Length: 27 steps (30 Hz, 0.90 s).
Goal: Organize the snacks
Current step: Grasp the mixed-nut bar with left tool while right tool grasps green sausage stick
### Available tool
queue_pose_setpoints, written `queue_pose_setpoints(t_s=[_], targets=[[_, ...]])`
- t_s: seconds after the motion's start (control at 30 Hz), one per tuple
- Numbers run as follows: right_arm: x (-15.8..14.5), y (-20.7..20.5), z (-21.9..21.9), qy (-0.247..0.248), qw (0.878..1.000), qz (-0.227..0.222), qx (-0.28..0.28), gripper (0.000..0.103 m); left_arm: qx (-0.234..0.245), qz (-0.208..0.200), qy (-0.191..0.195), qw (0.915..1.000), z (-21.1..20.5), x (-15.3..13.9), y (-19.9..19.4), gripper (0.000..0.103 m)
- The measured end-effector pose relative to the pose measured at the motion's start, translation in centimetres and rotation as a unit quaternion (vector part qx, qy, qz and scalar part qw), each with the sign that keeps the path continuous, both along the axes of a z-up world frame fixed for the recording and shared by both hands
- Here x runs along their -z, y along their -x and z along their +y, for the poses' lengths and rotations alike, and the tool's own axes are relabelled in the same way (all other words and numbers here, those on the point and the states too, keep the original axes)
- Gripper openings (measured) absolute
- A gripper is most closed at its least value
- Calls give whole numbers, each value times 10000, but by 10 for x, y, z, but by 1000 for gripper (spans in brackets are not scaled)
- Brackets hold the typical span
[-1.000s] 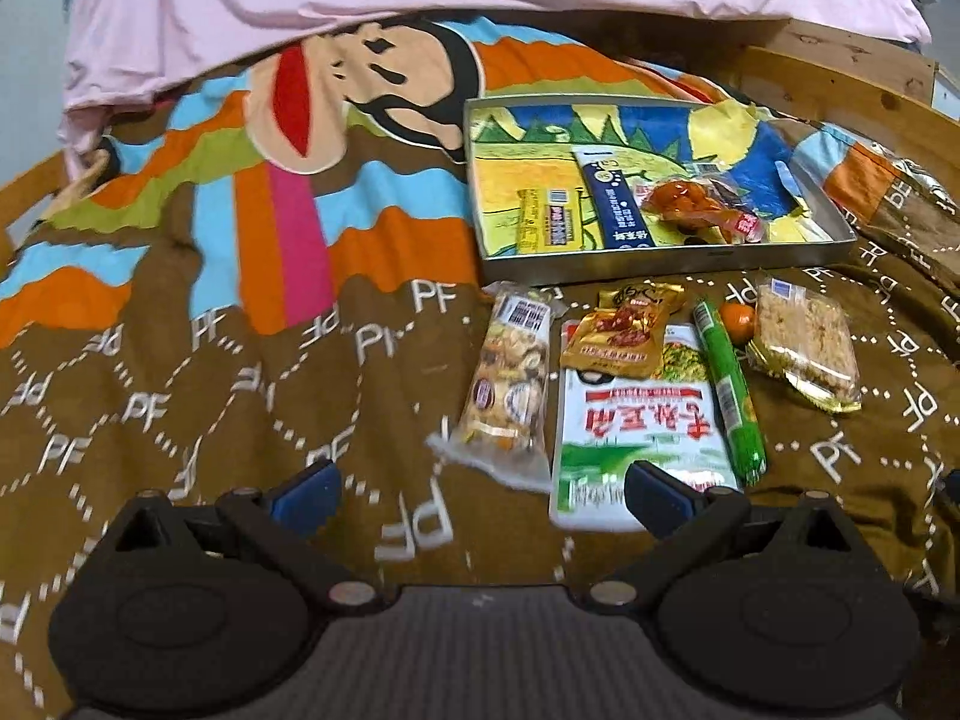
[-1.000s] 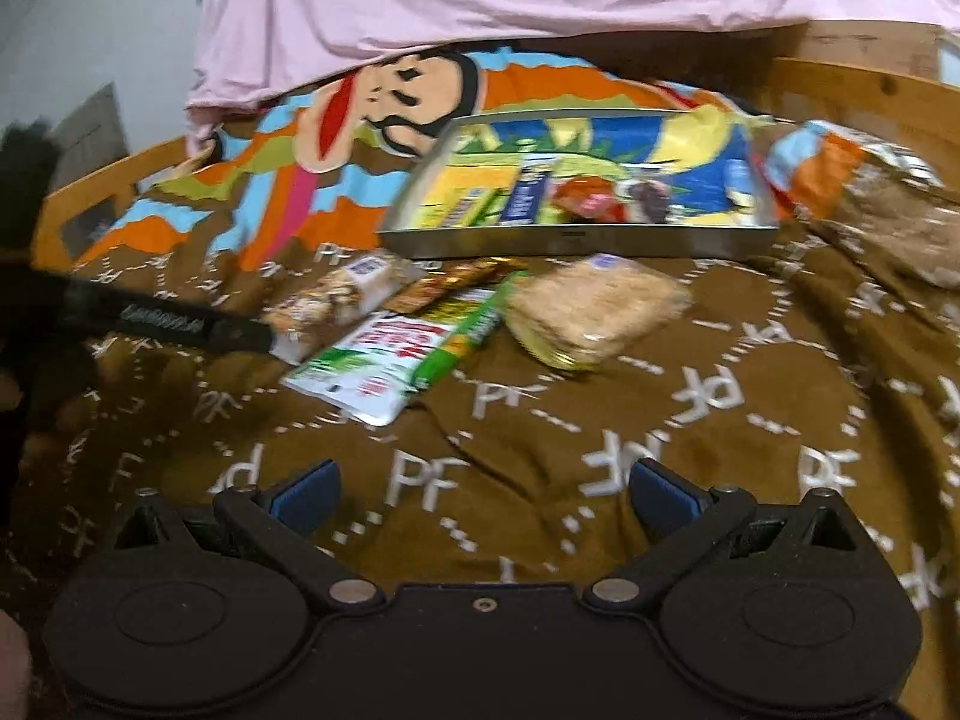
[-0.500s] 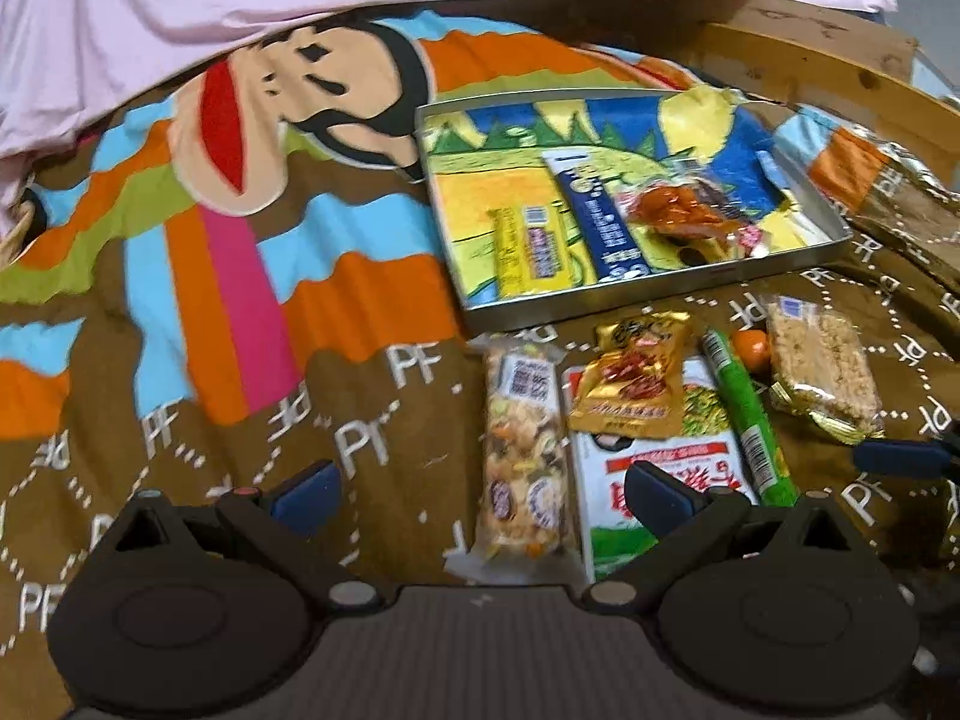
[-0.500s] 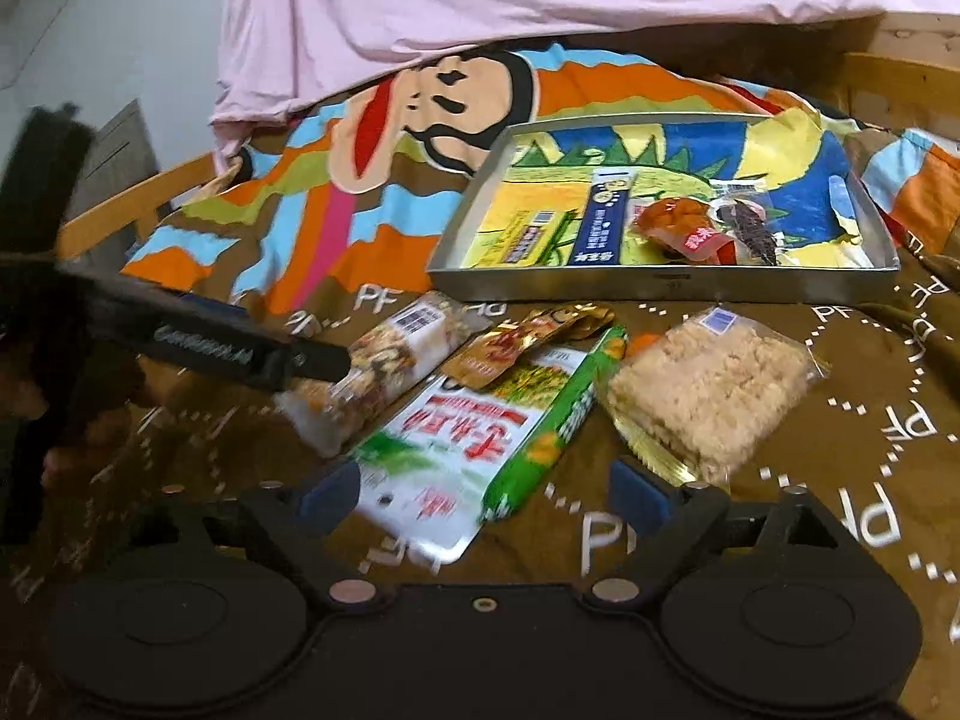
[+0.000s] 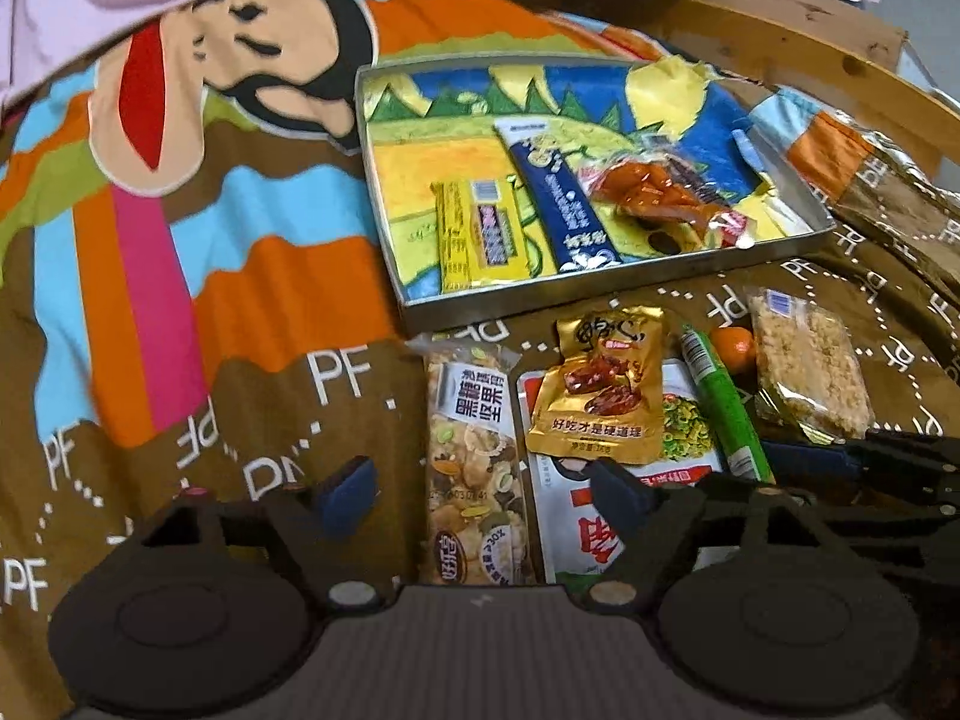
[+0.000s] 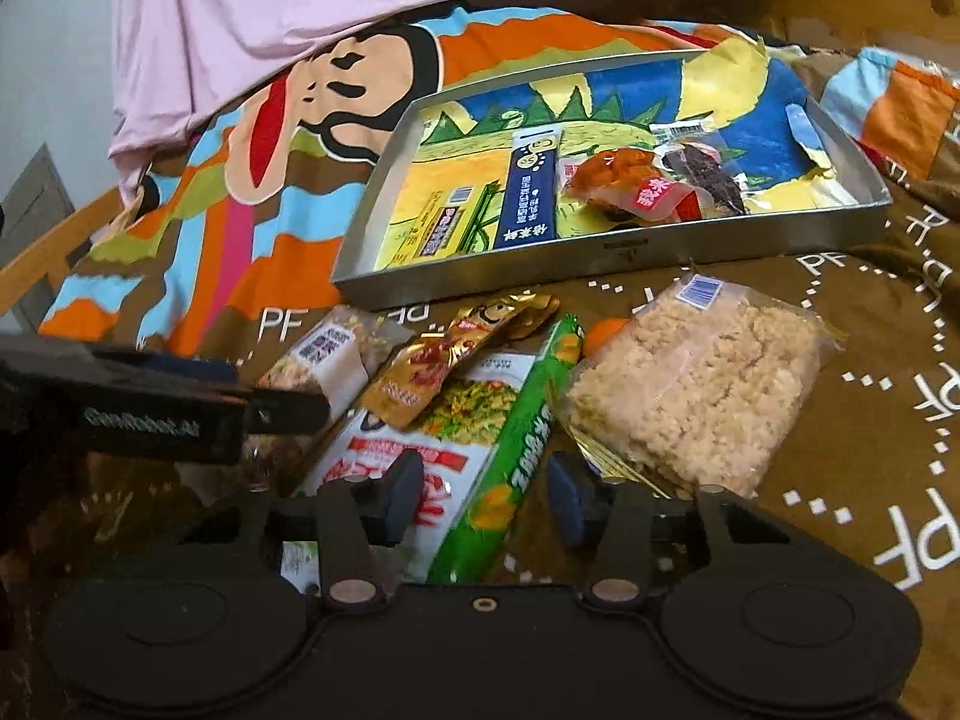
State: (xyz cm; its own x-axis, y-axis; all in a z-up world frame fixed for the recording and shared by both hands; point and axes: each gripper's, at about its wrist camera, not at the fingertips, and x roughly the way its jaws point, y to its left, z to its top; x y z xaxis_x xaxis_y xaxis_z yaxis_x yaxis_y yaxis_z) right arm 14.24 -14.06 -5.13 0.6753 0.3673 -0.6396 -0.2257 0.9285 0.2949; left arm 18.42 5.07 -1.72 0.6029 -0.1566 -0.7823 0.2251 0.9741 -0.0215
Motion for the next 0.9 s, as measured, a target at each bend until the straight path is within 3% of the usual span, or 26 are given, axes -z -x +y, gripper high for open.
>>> queue_pose_setpoints(t_s=[0.2, 0.37, 0.9], targets=[[1, -7, -4, -203, 9996, 99, 190, 28, -285, 271, 135, 9991, 5, 7, -15, 59], [2, -5, -12, -420, 9984, 245, 271, 25, -391, 504, 297, 9975, 10, 11, -19, 41], [-12, 40, -21, 143, 9983, 268, -491, 25, -456, 867, 690, 9928, -3, -3, 36, 41]])
